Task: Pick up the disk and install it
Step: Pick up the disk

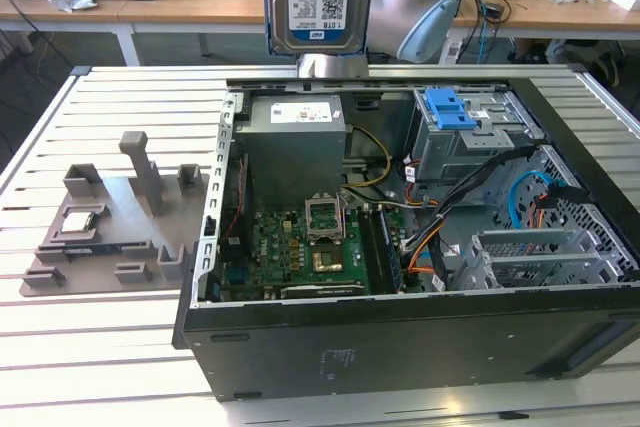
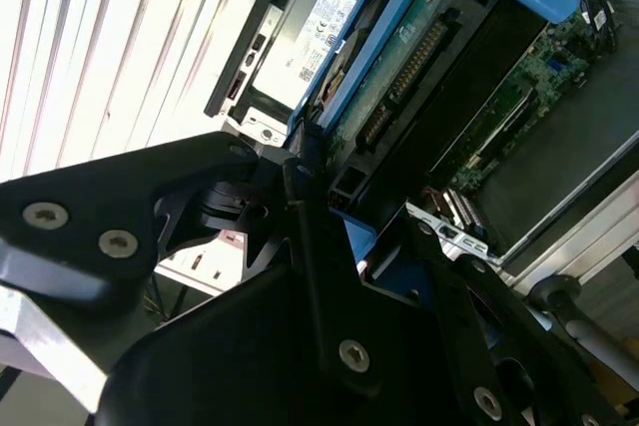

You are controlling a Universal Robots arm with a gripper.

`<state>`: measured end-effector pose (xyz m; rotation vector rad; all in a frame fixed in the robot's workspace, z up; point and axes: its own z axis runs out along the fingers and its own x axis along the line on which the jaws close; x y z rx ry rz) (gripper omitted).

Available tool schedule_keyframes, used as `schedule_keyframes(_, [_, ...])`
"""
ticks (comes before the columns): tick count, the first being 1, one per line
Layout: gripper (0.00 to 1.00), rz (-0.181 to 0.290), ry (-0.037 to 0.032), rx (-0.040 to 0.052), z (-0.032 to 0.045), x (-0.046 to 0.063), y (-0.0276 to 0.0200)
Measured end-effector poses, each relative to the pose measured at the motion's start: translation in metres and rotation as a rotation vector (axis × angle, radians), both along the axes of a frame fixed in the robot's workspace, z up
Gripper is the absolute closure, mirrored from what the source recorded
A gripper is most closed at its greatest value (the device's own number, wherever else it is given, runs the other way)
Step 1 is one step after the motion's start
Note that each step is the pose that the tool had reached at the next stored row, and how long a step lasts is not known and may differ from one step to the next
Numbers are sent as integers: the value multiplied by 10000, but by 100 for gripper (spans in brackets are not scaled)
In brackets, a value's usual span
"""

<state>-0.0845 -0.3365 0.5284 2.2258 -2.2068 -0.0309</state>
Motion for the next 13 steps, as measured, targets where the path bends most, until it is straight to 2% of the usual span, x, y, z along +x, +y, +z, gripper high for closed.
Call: schedule_keyframes(13, [64,1,1,-1,-44,0,-58])
